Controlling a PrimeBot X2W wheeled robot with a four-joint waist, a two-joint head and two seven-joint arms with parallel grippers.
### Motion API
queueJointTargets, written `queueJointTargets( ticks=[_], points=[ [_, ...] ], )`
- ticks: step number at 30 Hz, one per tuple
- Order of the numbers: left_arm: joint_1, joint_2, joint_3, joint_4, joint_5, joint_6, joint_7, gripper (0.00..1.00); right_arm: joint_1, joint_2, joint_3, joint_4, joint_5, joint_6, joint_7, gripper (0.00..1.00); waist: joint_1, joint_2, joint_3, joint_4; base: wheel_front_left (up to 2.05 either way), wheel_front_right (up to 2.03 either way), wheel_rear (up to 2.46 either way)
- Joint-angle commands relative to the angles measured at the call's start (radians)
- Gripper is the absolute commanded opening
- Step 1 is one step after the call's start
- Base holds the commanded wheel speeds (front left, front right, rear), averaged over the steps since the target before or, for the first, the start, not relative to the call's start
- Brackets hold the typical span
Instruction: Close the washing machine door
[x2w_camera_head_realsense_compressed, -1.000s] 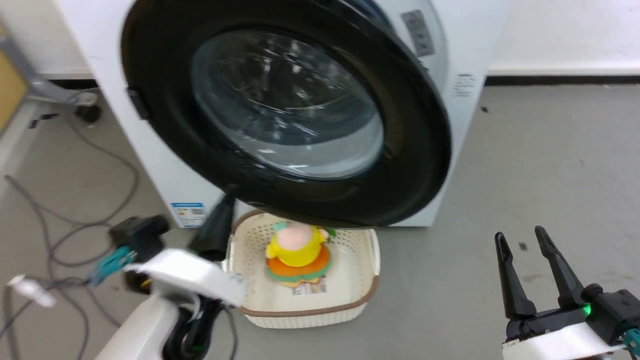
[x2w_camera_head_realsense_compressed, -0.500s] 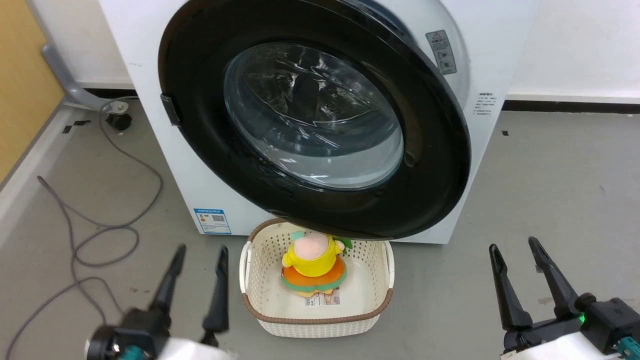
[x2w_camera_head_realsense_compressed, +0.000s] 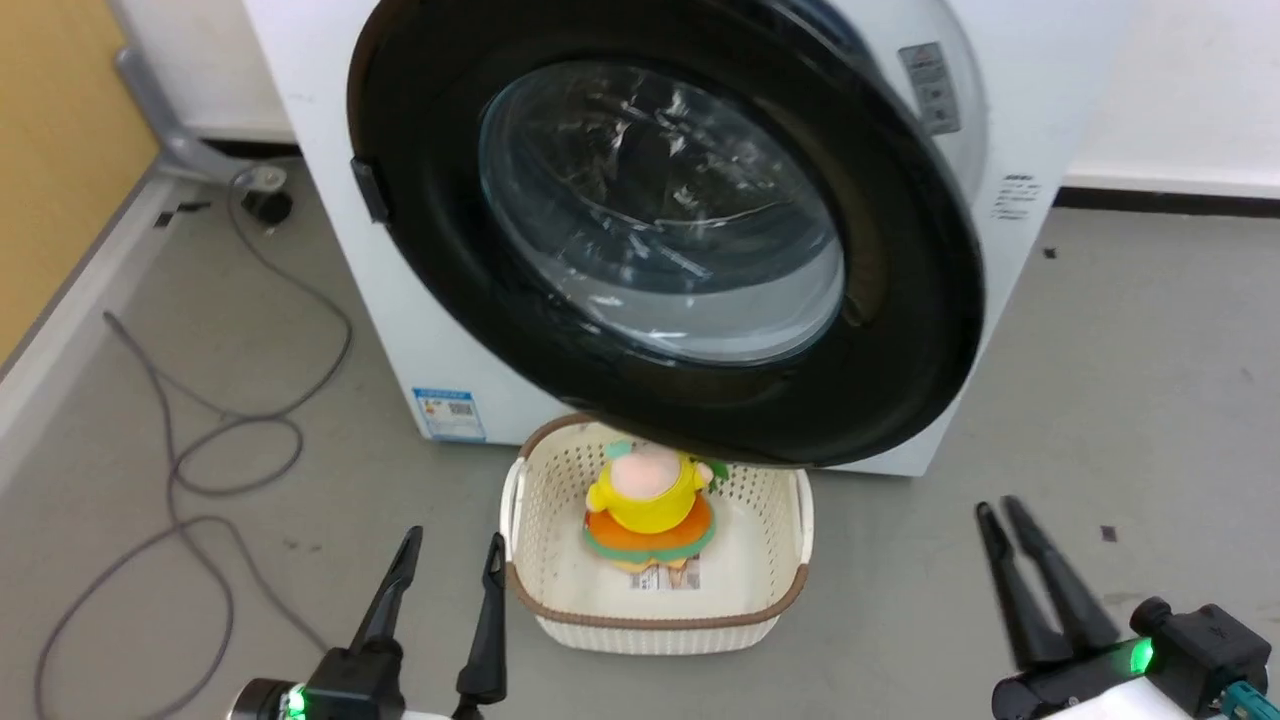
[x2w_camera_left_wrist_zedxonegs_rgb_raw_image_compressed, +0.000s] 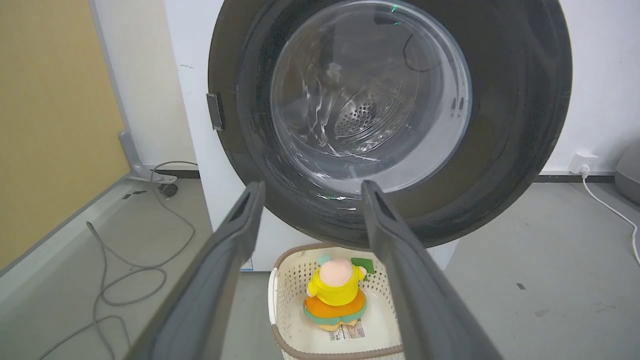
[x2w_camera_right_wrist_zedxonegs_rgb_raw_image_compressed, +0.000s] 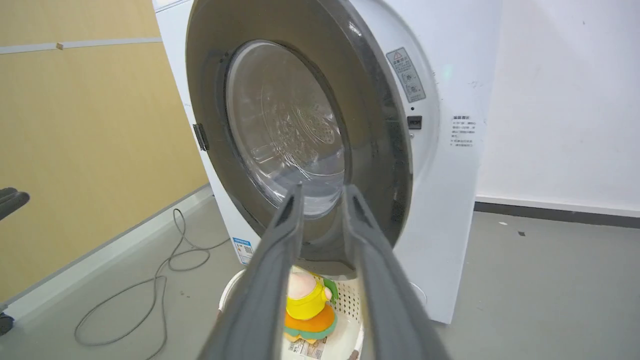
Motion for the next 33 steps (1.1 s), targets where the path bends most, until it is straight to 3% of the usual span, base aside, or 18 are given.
queueJointTargets(
  ticks=[1, 8, 14, 22, 33],
  points=[
    [-0.016, -0.011, 0.001, 0.004, 0.013, -0.01, -0.005, 1.0, -0.004, -0.02, 0.015, -0.005, 0.01, 0.001, -0.004, 0.0, 0.0, 0.0, 0.024, 0.019, 0.0, 0.0, 0.0],
    [-0.061, -0.045, 0.008, 0.0, 0.04, -0.035, -0.005, 1.0, -0.111, -0.119, 0.135, 0.008, 0.062, 0.001, 0.004, 0.0, 0.0, 0.0, 0.104, 0.064, 0.0, 0.0, 0.0],
    [-0.115, -0.068, 0.008, -0.002, 0.058, -0.052, -0.005, 1.0, -0.279, -0.259, 0.229, 0.027, 0.125, 0.001, 0.036, 0.0, 0.0, 0.0, 0.184, 0.108, 0.0, 0.0, 0.0],
    [-0.162, -0.089, 0.002, -0.007, 0.075, -0.064, -0.005, 1.0, -0.493, -0.394, 0.256, 0.131, 0.262, 0.001, 0.053, 0.0, 0.0, 0.0, 0.269, 0.152, 0.0, 0.0, 0.0],
    [-0.195, -0.103, -0.016, -0.014, 0.076, -0.065, -0.005, 1.0, -0.671, -0.444, 0.214, 0.339, 0.388, 0.001, 0.075, 0.0, 0.0, 0.0, 0.331, 0.181, 0.0, 0.0, 0.0]
  ],
)
